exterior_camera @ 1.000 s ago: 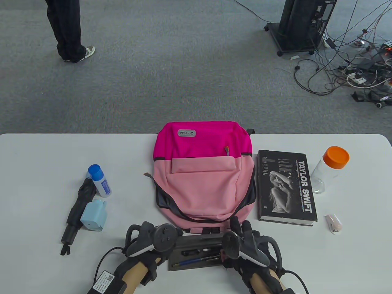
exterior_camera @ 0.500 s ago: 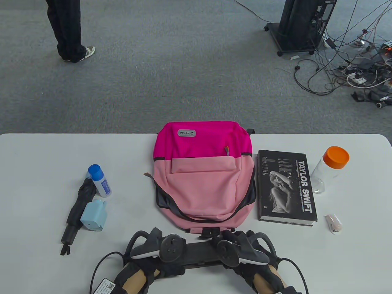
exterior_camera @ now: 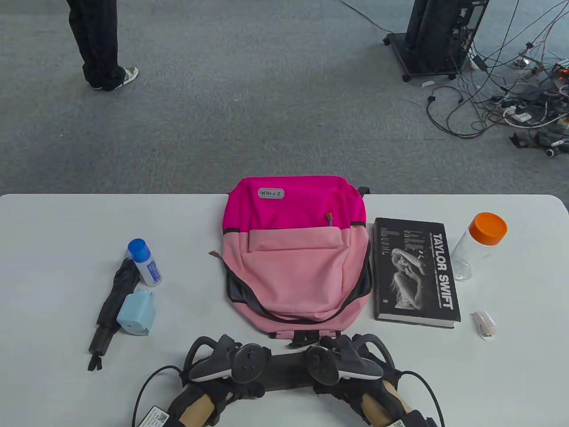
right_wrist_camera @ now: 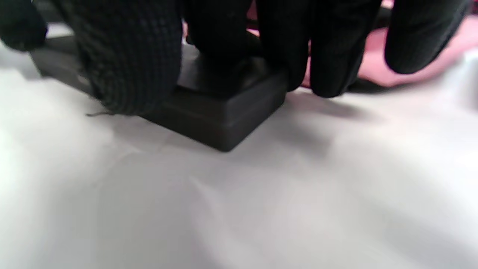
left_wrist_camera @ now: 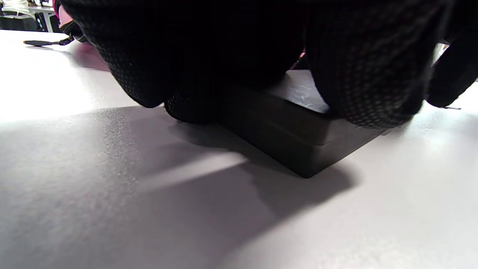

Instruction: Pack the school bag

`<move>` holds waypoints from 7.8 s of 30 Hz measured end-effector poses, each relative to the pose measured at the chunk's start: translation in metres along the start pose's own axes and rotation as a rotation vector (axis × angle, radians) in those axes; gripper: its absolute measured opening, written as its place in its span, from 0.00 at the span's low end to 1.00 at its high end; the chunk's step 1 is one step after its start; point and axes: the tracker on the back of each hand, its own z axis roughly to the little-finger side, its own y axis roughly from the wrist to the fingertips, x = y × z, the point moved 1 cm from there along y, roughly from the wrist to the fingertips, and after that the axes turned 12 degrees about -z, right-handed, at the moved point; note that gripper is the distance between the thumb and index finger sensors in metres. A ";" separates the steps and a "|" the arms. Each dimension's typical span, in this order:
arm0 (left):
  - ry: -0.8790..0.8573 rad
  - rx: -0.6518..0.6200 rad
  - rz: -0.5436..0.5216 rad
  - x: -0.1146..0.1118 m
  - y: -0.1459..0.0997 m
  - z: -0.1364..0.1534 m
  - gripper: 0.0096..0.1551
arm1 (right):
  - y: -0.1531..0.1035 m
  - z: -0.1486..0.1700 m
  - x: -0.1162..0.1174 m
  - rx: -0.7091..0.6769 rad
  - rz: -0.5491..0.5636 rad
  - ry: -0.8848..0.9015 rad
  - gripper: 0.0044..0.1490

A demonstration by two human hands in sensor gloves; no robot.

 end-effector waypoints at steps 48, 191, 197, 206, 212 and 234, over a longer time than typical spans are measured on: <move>0.060 0.109 -0.490 0.152 0.126 0.012 0.25 | -0.088 0.081 -0.025 0.050 0.241 0.115 0.52; 0.081 0.176 -0.604 0.202 0.101 -0.005 0.24 | -0.085 0.133 -0.018 0.117 0.157 1.157 0.42; 0.087 0.124 -0.613 0.201 0.098 -0.010 0.24 | -0.062 0.130 -0.008 0.094 0.179 1.273 0.42; 0.080 0.126 -0.590 0.200 0.094 -0.009 0.24 | -0.051 0.133 -0.007 0.061 0.175 1.367 0.42; 0.072 0.121 -0.597 0.199 0.094 -0.007 0.24 | -0.044 0.143 0.000 0.133 0.191 1.361 0.42; 0.108 0.044 -0.600 0.207 0.079 -0.015 0.24 | 0.022 0.147 -0.030 0.490 0.339 0.897 0.58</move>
